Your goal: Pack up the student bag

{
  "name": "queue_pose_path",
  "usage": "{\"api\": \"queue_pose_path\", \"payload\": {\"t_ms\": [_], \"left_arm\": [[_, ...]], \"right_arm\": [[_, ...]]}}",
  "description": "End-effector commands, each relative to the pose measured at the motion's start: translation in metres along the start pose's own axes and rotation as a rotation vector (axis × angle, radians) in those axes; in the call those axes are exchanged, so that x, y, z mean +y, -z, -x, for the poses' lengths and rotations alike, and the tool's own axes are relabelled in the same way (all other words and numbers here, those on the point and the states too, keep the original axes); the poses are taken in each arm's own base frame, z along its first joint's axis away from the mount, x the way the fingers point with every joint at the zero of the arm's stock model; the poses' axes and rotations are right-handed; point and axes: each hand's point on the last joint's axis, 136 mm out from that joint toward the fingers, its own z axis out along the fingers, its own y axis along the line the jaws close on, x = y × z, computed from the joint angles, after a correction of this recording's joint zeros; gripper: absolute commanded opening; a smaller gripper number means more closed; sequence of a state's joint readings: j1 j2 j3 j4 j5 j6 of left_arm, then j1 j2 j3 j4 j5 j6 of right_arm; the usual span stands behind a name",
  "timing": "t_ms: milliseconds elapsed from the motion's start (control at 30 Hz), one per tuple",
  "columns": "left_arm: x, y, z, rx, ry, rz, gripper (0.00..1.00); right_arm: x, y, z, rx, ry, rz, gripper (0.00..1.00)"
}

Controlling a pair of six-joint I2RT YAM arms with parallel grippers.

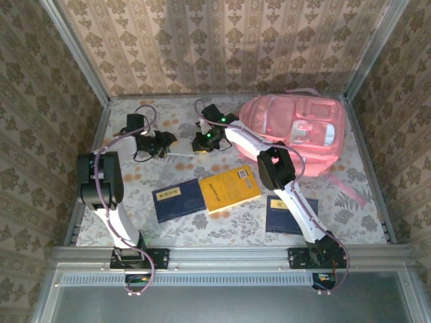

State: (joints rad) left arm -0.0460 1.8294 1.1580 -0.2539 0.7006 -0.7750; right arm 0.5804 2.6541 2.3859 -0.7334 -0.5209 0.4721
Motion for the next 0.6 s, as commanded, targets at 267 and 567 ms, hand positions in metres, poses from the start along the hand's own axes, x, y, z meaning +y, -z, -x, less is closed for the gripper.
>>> {"api": "queue_pose_path", "payload": {"t_ms": [267,567], "left_arm": [[-0.018,-0.006,-0.006,0.037,-0.041,-0.077,0.38],[-0.033,0.017,-0.01,0.002,-0.112,-0.068,0.0]], "right_arm": [[-0.005,-0.013,-0.032,0.091,-0.037,-0.02,0.18],[-0.006,0.022,-0.015,-0.013,-0.062,-0.003,0.21]]}}
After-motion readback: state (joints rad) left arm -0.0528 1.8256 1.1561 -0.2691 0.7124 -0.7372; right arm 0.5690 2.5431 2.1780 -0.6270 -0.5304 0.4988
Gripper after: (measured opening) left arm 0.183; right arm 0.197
